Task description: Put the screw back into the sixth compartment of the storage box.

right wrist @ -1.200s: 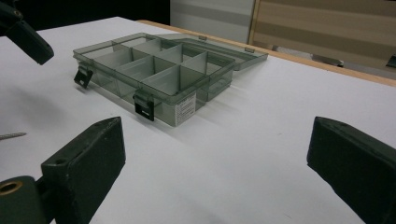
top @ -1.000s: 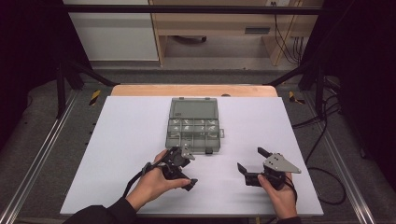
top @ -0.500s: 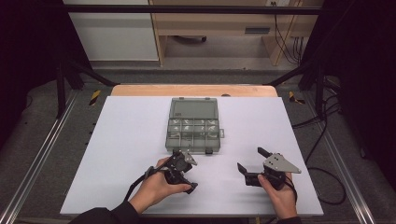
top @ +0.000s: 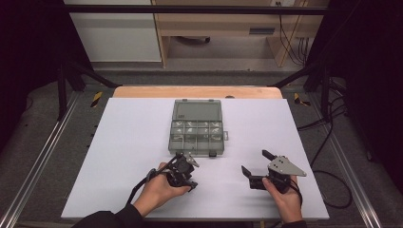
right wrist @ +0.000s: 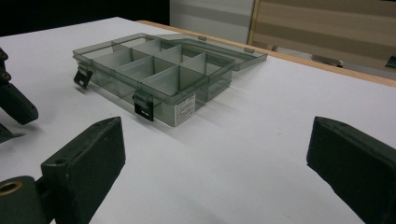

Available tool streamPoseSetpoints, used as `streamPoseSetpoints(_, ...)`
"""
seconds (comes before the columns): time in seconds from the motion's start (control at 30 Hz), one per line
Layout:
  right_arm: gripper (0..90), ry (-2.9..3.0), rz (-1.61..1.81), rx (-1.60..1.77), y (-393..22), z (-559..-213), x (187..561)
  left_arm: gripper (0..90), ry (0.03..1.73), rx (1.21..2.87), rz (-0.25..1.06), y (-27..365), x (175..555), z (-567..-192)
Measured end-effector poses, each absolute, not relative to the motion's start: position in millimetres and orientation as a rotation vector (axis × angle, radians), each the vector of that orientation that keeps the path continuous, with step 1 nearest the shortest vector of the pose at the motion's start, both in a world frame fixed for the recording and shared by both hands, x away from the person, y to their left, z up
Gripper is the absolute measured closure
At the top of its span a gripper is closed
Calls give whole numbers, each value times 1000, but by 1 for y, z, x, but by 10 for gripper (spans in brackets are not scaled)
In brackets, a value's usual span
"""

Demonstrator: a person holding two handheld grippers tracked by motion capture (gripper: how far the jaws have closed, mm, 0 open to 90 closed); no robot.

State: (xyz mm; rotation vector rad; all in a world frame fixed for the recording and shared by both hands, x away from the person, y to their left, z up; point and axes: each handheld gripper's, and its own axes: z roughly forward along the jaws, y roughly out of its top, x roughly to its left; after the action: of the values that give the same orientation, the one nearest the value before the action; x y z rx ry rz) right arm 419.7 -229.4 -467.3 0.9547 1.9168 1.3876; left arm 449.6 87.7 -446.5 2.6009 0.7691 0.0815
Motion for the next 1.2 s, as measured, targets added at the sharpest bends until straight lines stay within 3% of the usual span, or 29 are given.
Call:
streamPoseSetpoints(0.5,46,1919,1382,946,-229,-468,420,873,773,2621,60,94,451,-450)
streamPoseSetpoints(1.2,61,1894,1421,980,-234,-468,421,880,795,2499,192,96,464,-439)
